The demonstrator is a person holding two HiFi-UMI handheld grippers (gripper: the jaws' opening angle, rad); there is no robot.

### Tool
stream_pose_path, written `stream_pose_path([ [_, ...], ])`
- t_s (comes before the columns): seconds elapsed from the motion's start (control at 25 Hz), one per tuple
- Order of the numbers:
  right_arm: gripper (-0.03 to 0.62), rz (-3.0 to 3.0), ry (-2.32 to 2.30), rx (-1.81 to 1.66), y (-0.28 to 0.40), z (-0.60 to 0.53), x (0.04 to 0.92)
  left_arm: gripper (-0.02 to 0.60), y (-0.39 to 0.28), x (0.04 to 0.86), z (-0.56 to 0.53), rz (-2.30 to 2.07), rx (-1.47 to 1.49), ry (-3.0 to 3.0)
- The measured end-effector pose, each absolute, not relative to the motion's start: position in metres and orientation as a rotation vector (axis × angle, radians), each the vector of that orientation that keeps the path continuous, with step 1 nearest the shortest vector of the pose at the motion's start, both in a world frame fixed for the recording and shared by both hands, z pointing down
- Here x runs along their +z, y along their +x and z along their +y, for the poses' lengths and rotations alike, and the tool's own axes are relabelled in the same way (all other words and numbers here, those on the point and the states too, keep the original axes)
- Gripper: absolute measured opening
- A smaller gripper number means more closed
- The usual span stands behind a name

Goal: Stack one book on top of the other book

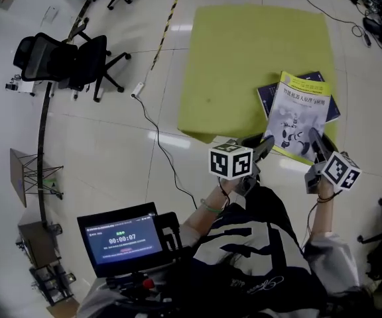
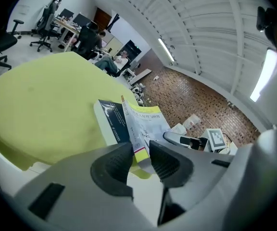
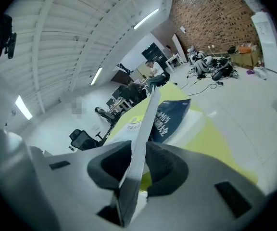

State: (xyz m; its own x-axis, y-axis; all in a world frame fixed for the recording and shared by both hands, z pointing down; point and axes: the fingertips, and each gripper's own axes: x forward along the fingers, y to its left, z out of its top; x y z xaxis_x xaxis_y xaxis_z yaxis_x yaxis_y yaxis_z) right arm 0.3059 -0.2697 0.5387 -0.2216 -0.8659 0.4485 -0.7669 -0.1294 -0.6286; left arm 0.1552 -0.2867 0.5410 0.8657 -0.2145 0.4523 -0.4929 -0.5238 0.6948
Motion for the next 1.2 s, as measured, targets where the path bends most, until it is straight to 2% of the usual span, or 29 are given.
stream_pose_path([
  [0.36,0.096,1.967,-1.982,-1.312,0.348,-0.293,0.589,0.109,0.191,0.598,-0.307,-0.555,0.477,2.065],
  [0.56,0.159,1.931,-2.170,-1.328,0.360,-0.275,0.587,0.110,0.191,0.593,-0.298,-0.553,0.505,2.055],
  [0.64,0.164,1.929,-2.204,-1.301,0.360,-0.269,0.590,0.121,0.189,0.597,-0.298,-0.580,0.533,2.086],
  [0.84,0.164,1.880,-2.165,-1.299,0.352,-0.253,0.606,0.124,0.181,0.615,-0.301,-0.647,0.581,2.141],
  [1.2,0.164,1.892,-2.001,-1.261,0.295,-0.195,0.572,0.124,0.125,0.603,-0.262,-0.685,0.530,2.111],
])
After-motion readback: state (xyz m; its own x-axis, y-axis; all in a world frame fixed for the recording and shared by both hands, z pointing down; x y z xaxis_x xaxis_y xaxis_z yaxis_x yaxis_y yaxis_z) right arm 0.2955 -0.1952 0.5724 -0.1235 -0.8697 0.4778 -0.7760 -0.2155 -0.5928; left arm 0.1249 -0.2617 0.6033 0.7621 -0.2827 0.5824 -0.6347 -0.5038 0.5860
